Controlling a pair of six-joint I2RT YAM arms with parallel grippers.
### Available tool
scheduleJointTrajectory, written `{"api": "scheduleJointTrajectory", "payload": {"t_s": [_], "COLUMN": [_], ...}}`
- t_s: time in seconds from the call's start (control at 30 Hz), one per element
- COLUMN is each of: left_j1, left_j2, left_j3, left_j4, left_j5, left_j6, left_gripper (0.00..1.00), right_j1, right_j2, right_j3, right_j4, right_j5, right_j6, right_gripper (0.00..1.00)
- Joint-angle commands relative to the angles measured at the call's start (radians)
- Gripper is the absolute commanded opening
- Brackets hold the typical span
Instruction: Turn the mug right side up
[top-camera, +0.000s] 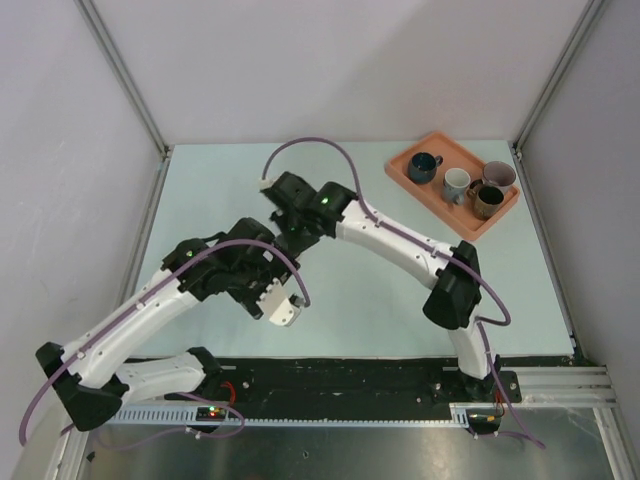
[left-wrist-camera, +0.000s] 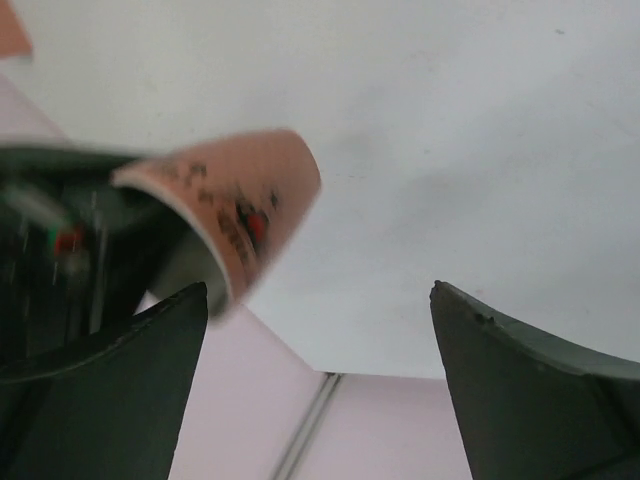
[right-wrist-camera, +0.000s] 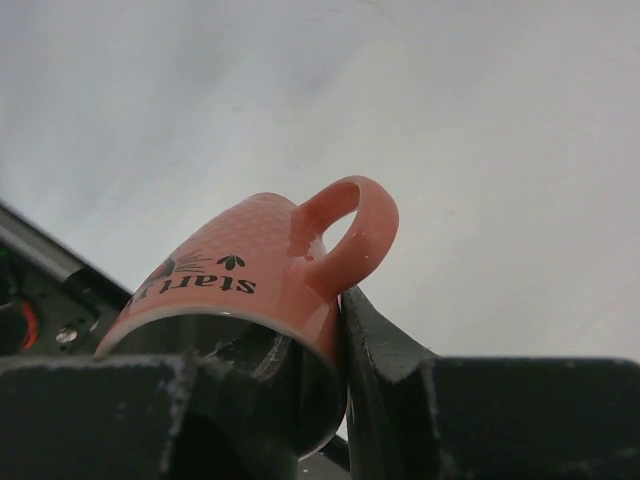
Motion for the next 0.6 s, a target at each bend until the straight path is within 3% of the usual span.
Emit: {"api": "scheduleJointTrajectory", "payload": {"t_s": [0.0,0.37,0.57], "left_j1": [-0.002,0.021,0.113], "left_j2": [-0.051,-0.086,-0.131], "left_j3": [0.042,0.065,-0.053], "left_j4": [0.177,0.388,0.482], "left_j5": [0.003,-0.051,-0.034], "left_j6": [-0.193,-0.541,-0.647], "left_gripper": [0.98,0.98,0.98], "right_j1": [-0.140,-0.539,-0.791], "right_j2": [-0.097,-0.207,-0.097], "right_j3": [-0.075,-0.130,0.065], "right_j4": [0.028,0.092,0.105], "right_j5": [0.017,-0.122,-0.142], "right_j6": [0.005,-0.038,-0.034], "right_gripper": [0.00,0.00,0.00]}}
